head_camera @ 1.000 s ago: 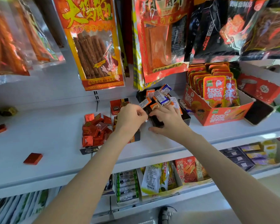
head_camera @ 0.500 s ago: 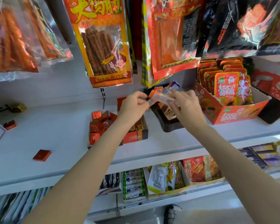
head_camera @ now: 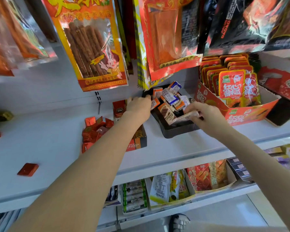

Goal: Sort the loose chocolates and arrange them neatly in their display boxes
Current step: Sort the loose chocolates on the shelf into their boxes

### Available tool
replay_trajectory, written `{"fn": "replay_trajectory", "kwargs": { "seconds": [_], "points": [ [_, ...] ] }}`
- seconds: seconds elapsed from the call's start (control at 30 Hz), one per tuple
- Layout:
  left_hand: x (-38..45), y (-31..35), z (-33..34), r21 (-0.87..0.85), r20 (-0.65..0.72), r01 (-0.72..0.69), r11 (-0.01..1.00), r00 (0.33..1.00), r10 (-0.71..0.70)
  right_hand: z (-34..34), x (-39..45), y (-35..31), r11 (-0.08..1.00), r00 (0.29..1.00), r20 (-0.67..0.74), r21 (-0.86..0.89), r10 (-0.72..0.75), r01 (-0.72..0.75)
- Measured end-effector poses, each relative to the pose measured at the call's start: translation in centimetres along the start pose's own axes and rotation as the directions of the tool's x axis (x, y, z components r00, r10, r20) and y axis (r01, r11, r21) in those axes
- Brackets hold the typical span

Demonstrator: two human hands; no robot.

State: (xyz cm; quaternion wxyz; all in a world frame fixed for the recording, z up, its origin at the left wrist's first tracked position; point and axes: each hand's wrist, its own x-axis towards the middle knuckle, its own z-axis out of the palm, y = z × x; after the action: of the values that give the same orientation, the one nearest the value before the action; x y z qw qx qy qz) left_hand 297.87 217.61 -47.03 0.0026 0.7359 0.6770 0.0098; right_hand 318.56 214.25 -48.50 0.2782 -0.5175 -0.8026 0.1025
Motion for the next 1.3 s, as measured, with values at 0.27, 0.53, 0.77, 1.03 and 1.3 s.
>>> {"fn": "replay_trajectory", "kwargs": {
  "seconds": [0.27, 0.53, 0.77, 1.03, 1.3],
  "points": [
    [-1.9, 0.2, -1.3, -0.237, -0.295, -0.142, 0.961, 0.953, 0.068, 0.3, 0.8, -0.1, 0.998, 1.000, -0.024, -0.055, -0.017, 0.015],
    [-3.1, 3.0, 0.2, -0.388, -0.383, -0.329, 0.861, 0.907, 0.174, 0.5, 0.8, -2.0, 0.949, 0.993, 0.014, 0.292, 0.119, -0.118],
    [-3.7, 3.3, 1.5, -0.453, -0.289, -0.421, 0.786, 0.903, 0.317, 0.6, 0.8, -0.4, 0.991, 0.999, -0.038, -0.131, 0.030, -0.035],
    [-5.1, 2.1, 0.4, -0.388, -0.306, -0.359, 0.849, 0.919, 0.248, 0.2, -0.2, -2.2, 0.992, 1.000, -0.013, -0.121, 0.019, -0.020],
    [-10.9, -4.4, -0.2, -0.452, -0.503, -0.225, 0.863, 0.864, -0.038, 0.8, 0.5, -9.4, 0.990, 0.992, -0.096, 0.101, -0.088, 0.098]
  ]
}}
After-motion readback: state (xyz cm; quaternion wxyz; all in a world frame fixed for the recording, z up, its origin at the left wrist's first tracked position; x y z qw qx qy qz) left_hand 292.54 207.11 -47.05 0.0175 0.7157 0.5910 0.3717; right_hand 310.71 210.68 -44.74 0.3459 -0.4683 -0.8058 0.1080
